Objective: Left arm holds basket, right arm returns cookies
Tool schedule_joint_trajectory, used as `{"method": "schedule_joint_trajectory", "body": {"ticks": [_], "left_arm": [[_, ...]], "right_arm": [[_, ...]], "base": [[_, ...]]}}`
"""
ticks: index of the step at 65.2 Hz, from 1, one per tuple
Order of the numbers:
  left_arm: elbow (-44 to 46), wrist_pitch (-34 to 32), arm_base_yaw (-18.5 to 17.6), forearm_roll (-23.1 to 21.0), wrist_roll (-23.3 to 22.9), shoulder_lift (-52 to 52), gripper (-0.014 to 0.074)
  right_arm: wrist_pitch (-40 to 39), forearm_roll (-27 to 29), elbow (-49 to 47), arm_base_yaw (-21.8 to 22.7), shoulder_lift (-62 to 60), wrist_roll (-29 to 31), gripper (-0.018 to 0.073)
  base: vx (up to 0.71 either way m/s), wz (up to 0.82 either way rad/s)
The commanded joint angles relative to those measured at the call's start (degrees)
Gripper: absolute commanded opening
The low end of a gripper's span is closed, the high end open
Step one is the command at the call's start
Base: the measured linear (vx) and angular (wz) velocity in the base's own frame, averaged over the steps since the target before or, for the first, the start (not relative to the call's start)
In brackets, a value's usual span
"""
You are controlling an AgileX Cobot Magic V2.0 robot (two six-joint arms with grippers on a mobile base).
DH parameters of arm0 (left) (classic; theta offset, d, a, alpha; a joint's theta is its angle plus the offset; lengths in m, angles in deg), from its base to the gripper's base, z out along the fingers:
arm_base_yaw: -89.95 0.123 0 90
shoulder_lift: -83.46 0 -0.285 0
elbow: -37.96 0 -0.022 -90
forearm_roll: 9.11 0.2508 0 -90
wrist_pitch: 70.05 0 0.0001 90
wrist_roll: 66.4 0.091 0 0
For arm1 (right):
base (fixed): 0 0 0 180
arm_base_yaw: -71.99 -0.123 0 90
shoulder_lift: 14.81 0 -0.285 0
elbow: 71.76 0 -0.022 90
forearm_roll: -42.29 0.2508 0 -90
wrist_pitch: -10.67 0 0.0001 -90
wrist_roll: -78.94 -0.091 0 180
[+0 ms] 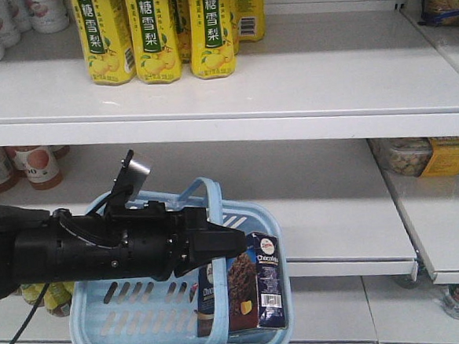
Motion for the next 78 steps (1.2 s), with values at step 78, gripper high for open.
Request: {"method": "schedule_joint_trajectory", "body": {"ticks": [78], "left_arm": [[1.76,3.3,-0.34,-4.67,0.85,2.43,-0.0006]], "right_arm": [[-4.33,-0.42,1.0,0.07,-0.53,0.2,-0.0011]], "base": [[0.04,-0.03]]}}
